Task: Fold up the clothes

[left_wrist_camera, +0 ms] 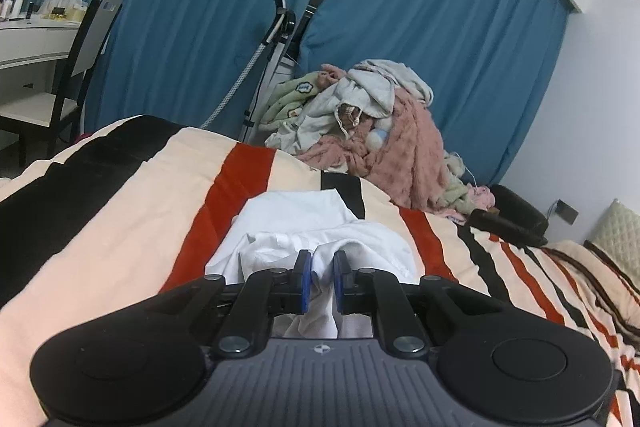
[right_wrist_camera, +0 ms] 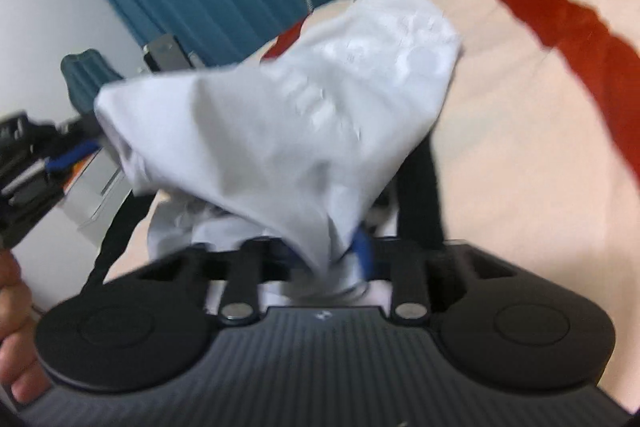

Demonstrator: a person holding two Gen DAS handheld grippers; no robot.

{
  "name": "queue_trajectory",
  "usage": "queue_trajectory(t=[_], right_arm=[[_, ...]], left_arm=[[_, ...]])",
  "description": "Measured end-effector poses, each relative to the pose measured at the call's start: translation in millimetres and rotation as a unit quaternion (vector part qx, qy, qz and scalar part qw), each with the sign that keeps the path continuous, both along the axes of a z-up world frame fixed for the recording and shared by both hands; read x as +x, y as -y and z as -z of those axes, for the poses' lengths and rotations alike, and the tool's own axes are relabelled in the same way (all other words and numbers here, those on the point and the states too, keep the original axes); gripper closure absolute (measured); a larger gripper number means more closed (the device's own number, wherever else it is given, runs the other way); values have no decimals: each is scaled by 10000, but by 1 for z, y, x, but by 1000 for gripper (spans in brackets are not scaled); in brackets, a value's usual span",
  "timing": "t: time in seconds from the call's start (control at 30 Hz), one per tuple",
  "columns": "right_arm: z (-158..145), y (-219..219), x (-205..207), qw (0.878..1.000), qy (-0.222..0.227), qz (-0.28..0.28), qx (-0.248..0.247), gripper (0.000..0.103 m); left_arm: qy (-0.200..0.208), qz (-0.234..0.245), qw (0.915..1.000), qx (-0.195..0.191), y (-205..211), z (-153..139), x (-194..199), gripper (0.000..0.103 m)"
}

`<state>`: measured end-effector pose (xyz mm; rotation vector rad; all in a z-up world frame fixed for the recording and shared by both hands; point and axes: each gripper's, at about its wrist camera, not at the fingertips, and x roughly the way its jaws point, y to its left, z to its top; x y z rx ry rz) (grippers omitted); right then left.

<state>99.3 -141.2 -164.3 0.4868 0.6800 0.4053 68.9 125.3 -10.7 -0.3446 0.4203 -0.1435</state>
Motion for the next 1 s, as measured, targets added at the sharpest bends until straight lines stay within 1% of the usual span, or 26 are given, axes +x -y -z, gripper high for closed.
queue_trajectory(t=[0.07, 0.1, 0.13, 0.17, 0.2, 0.27, 0.33, 0.4, 0.47, 0.53, 0.63, 0.7, 0.77, 0.83, 0.9, 0.93, 0.97, 1.0], right_arm=[[-12, 9, -8, 9996, 194, 198, 67, 93], [-20, 13, -14, 9991, 329, 262, 24, 94], [-29, 17, -21, 9983, 480, 316, -51, 95], [-39, 18, -29, 9965, 712, 321, -286, 96], [-50, 20, -37, 9936, 943, 326, -521, 96], [-72, 22, -53, 9848, 1398, 330, -979, 96], [-95, 28, -68, 9752, 1793, 282, -1270, 96], [-110, 39, -68, 9667, 2096, 280, -1444, 96], [-118, 50, -69, 9659, 2164, 301, -1388, 96], [-116, 61, -62, 9730, 1926, 352, -1221, 97], [-96, 72, -38, 9863, 1333, 449, -866, 96], [-82, 80, -22, 9923, 934, 512, -627, 96], [-68, 87, -7, 9961, 527, 581, -393, 94], [-52, 93, 7, 9972, 112, 690, -246, 94], [-36, 92, 16, 9966, -155, 762, -256, 92], [-29, 91, 21, 9959, -281, 806, -300, 91], [-23, 90, 26, 9949, -392, 855, -359, 85], [-20, 88, 29, 9937, -417, 922, -490, 74]], left_arm=[[51, 14, 10000, 53, 1, 0, -1, 94], [75, 11, 10000, 64, 1, 0, -1, 94], [81, 11, 10000, 0, 0, 1, -2, 95], [81, 12, 9999, -86, -1, 1, -2, 96], [99, 18, 9998, -185, -2, 0, -3, 97], [199, 24, 9995, -256, -4, -2, -8, 98], [357, 110, 9985, -403, -6, -9, -17, 98], [546, 219, 9976, -375, -1, -15, -25, 98], [687, 322, 9968, -267, 6, -22, -29, 98], [638, 401, 9971, -43, 17, -26, -18, 98], [457, 532, 9969, 361, 36, -28, 10, 98], [277, 666, 9954, 638, 49, -22, 36, 98], [47, 799, 9927, 902, 61, -11, 65, 98], [-177, 860, 9905, 1062, 71, 5, 93, 98], [-417, 918, 9878, 1184, 80, 23, 120, 97], [-496, 943, 9872, 1191, 81, 29, 128, 97], [-562, 966, 9867, 1182, 80, 35, 135, 95], [-627, 990, 9862, 1173, 80, 40, 142, 92]])
